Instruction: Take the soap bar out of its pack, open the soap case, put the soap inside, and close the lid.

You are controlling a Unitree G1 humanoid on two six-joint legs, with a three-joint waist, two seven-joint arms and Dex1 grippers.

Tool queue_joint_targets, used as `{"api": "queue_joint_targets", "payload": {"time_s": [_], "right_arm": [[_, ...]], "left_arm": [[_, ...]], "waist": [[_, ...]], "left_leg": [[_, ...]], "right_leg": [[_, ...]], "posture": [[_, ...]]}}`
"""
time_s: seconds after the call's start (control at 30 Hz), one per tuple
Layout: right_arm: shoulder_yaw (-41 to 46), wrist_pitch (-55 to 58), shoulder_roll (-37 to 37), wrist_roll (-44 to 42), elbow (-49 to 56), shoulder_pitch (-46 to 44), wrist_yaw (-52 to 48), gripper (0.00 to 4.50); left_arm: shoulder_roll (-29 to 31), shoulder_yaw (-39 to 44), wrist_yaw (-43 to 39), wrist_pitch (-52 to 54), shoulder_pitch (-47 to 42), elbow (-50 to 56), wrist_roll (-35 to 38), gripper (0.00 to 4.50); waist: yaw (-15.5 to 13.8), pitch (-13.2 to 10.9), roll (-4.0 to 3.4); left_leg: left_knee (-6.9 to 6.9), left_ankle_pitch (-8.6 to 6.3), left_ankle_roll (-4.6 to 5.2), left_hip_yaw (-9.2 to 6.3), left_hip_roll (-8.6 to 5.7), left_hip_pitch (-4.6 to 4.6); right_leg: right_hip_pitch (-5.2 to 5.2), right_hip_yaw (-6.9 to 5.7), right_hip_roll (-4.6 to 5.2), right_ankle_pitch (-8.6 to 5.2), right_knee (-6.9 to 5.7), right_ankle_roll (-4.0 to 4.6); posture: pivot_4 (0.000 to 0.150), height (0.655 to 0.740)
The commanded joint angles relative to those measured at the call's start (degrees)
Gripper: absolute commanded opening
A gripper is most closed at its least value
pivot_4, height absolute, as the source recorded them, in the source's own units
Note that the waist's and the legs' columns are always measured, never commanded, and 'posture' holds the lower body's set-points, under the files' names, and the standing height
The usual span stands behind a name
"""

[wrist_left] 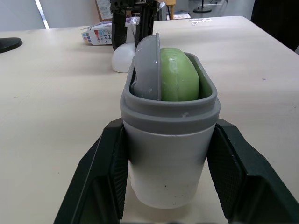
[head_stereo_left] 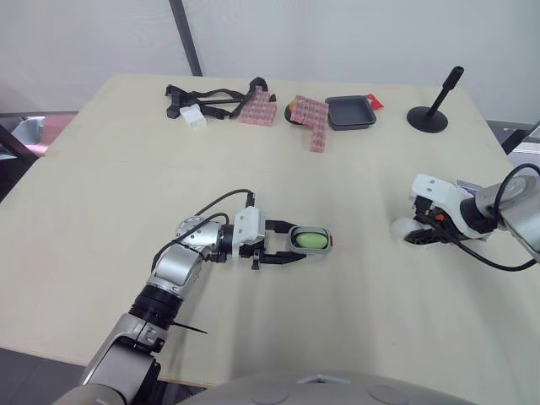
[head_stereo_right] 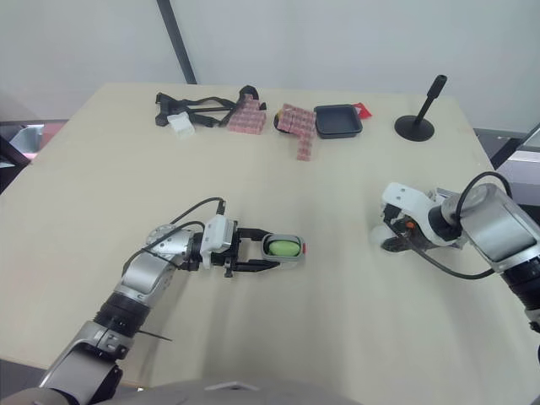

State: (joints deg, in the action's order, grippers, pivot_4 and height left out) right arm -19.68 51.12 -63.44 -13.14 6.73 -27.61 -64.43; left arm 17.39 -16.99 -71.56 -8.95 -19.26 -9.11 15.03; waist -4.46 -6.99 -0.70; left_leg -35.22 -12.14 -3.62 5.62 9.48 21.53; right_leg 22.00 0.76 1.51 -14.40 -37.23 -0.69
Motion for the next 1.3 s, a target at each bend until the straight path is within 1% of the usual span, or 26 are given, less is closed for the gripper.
{"api": "queue_joint_targets", "payload": {"time_s": [0.03,0.13,0.23,0.33,0.43,0.63,0.93,1.17,1.3], "right_arm": [[3.0,-1.6,-1.6,-0.5,4.4,-2.7,-2.5,1.93],[3.5,-0.3,-1.6,-2.6,8.4,-5.6,-5.4,1.93],[2.8,2.7,-1.3,-5.0,15.2,-11.0,-8.6,1.93],[1.3,5.5,0.9,-7.6,20.3,-15.0,-9.7,1.93],[-0.6,7.1,3.3,-8.6,22.8,-17.1,-9.3,1.93],[-5.1,7.8,7.3,-7.7,22.6,-21.5,-8.5,1.93],[-7.9,11.6,12.5,-9.1,22.8,-27.0,-6.9,1.93],[-9.9,13.3,13.8,-9.5,22.9,-28.3,-6.6,1.93],[-11.9,13.9,13.2,-9.0,22.7,-27.8,-6.4,1.93]], "left_arm": [[0.2,-0.6,0.3,-0.3,0.0,0.6,-0.5,1.90],[0.0,-0.5,0.5,-0.4,-0.3,0.1,-0.6,1.90],[-0.6,-0.5,0.9,-0.7,-0.9,-0.5,-0.8,1.90],[-1.2,-0.6,1.3,-1.1,-1.5,-1.3,-1.2,1.90],[-2.0,-0.6,1.6,-1.7,-2.0,-2.5,-1.8,1.90],[-3.5,-0.9,2.1,-2.5,-2.8,-3.8,-2.5,1.90],[-4.3,-0.8,2.9,-2.6,-2.6,-4.3,-3.0,1.90],[-4.2,-0.9,3.5,-2.6,-2.6,-4.4,-3.0,1.90],[-4.3,-0.8,3.8,-2.7,-2.7,-4.4,-2.9,1.90]], "waist": [[0.1,0.0,0.00],[0.1,0.0,-0.01],[0.1,0.0,-0.01],[-0.1,0.0,0.01],[-0.2,0.0,0.03],[-0.2,0.0,0.03],[-0.1,0.0,0.04],[-0.2,0.0,0.04],[-0.2,0.0,0.04]], "left_leg": [[0.00,0.00,0.00,0.00,0.00,0.00],[0.00,0.00,0.00,0.04,0.01,0.00],[0.00,0.00,0.00,0.04,0.01,-0.03],[-0.01,0.00,0.01,0.03,0.02,-0.03],[-0.04,0.00,0.00,0.03,0.02,-0.02],[-0.07,0.03,-0.04,0.04,0.01,-0.02],[-0.05,0.17,-0.37,0.03,0.01,-0.01],[-0.04,0.17,-0.50,0.03,0.01,-0.01],[-0.04,0.15,-0.54,0.03,0.01,-0.02]], "right_leg": [[0.00,0.00,0.00,0.00,0.00,0.00],[0.00,0.04,-0.01,0.00,-0.04,0.00],[0.01,0.04,-0.01,0.00,-0.05,0.00],[0.06,0.04,-0.02,0.00,-0.07,0.00],[0.06,0.03,0.00,0.01,-0.06,-0.01],[0.08,0.05,0.01,0.01,-0.13,-0.01],[0.08,0.05,-0.02,0.02,-0.12,-0.03],[0.07,0.05,-0.04,0.03,-0.11,-0.04],[0.05,0.05,-0.05,0.03,-0.11,-0.04]], "posture": [[0.150,0.7400],[0.150,0.7400],[0.150,0.7400],[0.150,0.7400],[0.150,0.7400],[0.150,0.7400],[0.150,0.7400],[0.150,0.7400],[0.150,0.7400]]}}
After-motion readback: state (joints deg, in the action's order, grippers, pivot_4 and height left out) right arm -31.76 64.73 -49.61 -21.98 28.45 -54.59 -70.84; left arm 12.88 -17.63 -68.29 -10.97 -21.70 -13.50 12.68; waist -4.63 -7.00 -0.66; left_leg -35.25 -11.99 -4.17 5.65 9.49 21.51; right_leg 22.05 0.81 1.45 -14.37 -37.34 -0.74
